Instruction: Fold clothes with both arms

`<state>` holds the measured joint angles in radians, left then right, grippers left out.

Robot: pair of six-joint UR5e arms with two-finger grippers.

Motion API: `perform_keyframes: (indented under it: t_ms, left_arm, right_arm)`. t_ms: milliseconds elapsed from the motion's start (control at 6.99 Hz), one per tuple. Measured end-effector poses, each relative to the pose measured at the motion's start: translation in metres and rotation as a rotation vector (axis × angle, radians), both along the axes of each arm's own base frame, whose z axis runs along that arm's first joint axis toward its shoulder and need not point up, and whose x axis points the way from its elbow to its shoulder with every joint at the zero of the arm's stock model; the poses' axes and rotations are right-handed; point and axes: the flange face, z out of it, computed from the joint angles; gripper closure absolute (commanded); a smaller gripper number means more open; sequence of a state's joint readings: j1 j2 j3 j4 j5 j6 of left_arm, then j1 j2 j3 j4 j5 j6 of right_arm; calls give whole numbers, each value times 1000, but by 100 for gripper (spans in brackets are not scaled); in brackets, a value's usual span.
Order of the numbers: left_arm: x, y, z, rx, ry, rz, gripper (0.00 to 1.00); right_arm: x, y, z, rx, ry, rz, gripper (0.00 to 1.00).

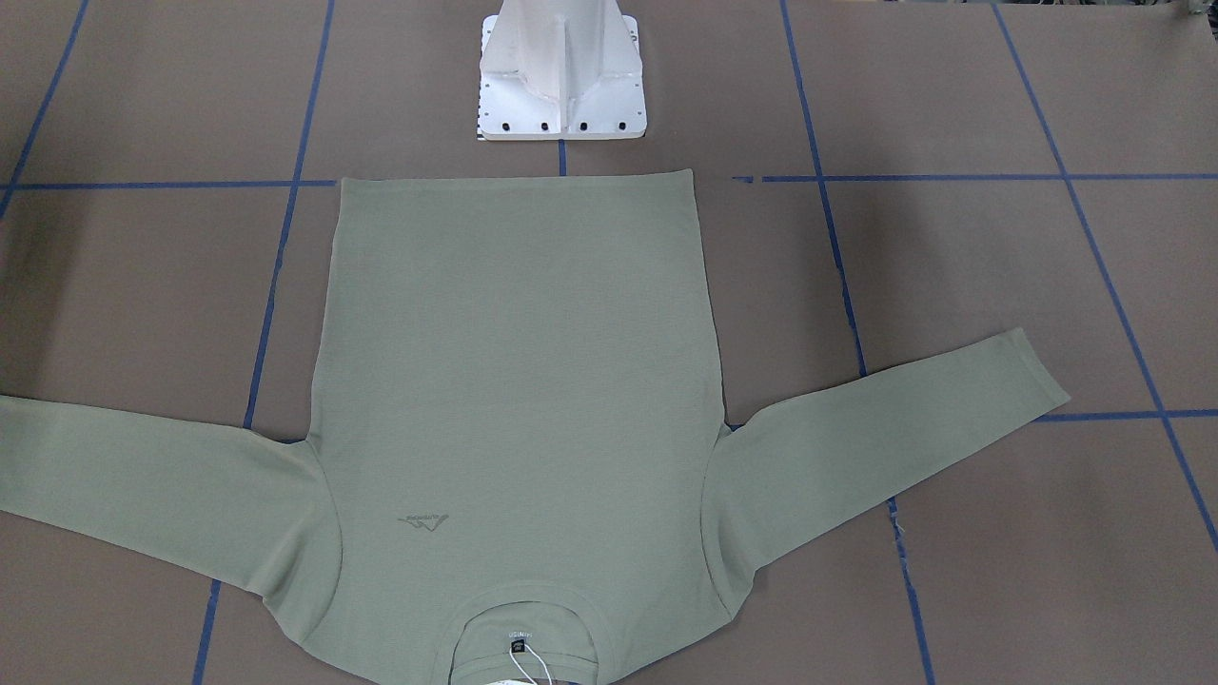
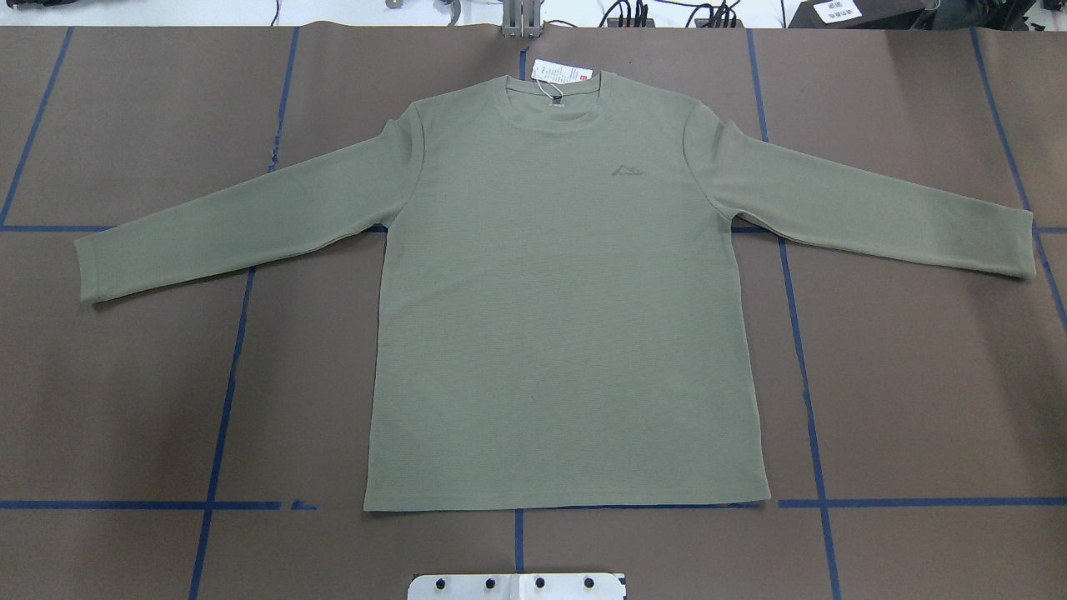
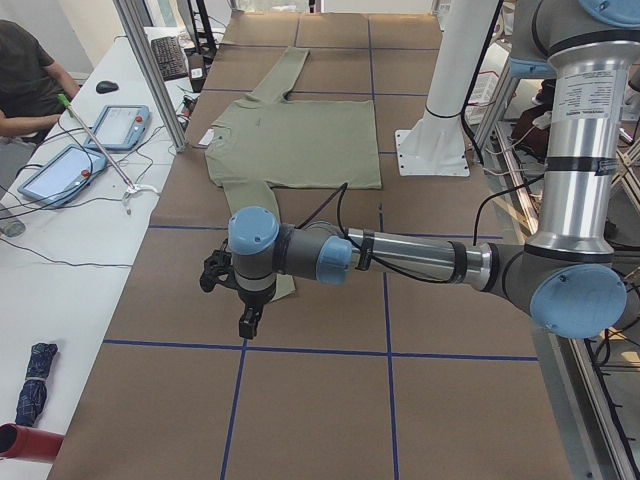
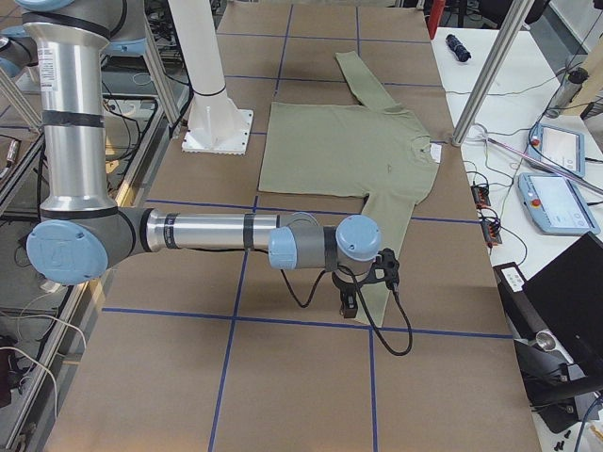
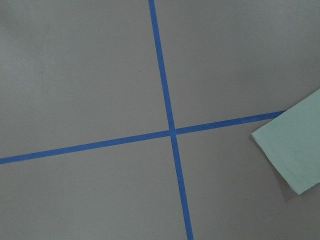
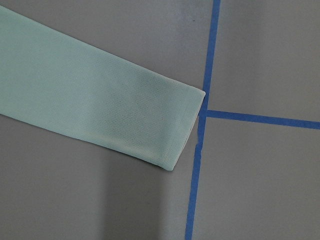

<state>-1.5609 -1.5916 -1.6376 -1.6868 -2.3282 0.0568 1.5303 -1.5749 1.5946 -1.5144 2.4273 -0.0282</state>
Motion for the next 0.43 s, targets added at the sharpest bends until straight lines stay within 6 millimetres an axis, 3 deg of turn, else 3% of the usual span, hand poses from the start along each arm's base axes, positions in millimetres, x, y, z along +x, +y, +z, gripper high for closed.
perform_keyframes:
  t_ms: [143,429]
  left_arm:
    - [3,-1,11,42,12,5,0]
    - [6,-10,8,136,30,11,0]
  right_arm:
    - [-11,-4,11,19,13,-19,0]
    - [-40,-20,60,116,34,-56,0]
